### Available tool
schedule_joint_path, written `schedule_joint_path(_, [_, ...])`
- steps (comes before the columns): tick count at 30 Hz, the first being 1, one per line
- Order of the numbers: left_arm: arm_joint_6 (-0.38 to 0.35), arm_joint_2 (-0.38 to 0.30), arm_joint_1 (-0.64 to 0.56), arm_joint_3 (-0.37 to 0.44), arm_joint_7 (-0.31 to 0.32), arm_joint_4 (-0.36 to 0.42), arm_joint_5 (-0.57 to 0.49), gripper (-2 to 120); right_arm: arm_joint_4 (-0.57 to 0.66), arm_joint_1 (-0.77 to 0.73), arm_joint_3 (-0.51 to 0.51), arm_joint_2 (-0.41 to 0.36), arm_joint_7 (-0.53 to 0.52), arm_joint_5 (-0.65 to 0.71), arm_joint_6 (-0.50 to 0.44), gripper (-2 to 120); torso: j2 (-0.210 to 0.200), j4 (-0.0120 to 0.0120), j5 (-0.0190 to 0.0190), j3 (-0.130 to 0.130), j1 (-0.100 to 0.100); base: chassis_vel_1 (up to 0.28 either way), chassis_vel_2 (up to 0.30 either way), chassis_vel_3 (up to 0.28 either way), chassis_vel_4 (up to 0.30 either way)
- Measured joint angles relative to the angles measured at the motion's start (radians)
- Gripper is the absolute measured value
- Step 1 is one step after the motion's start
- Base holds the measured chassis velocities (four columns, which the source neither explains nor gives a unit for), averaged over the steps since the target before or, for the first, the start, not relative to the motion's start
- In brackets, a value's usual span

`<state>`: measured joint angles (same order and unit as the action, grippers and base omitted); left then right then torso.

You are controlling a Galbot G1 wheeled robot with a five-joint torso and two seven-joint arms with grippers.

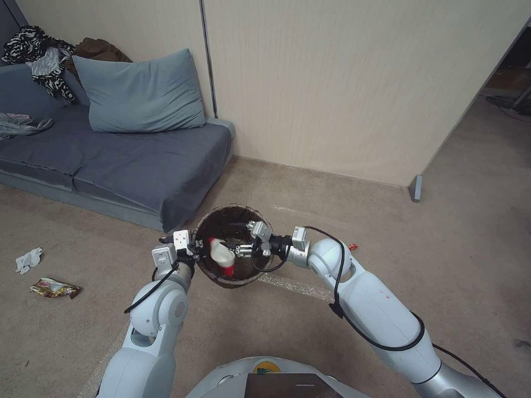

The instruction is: Pick up the trash bin, then pick up the garbage from the floor and place it into the trash bin.

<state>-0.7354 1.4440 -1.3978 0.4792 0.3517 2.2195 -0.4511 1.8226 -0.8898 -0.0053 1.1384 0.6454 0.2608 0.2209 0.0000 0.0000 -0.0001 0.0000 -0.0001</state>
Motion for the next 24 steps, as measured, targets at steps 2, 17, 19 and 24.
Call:
schedule_joint_path(2, [0.0, 0.0, -0.001, 0.0, 0.0, 0.002, 0.0, 3, 0.002, 0.0, -0.001, -0.002, 0.0, 0.0, 0.002, 82, 0.0, 0.0, 0.0001, 0.0, 0.0, 0.0, 0.0, 0.0, 0.0])
schedule_joint_path(17, [0.0, 0.0, 0.013, 0.018, 0.002, -0.004, -0.009, 3, 0.119, -0.063, 0.109, -0.091, -0.002, 0.027, -0.001, 100, 0.0, -0.0001, 0.0002, 0.0, 0.0, 0.0, 0.0, 0.0, 0.0])
schedule_joint_path(19, [0.0, -0.001, 0.015, 0.02, 0.003, -0.004, -0.011, 3, 0.163, -0.113, 0.171, -0.142, 0.003, 0.028, -0.021, 100, 0.0, -0.0003, 0.0002, 0.0, 0.0, 0.0, 0.0, 0.0, 0.0])
schedule_joint_path(24, [0.0, 0.0, 0.016, 0.02, 0.003, -0.004, -0.013, 3, 0.217, -0.195, 0.28, -0.181, 0.002, 0.028, -0.047, 100, 0.0, -0.0002, 0.0003, 0.0, 0.0, 0.0, 0.0, 0.0, 0.0])
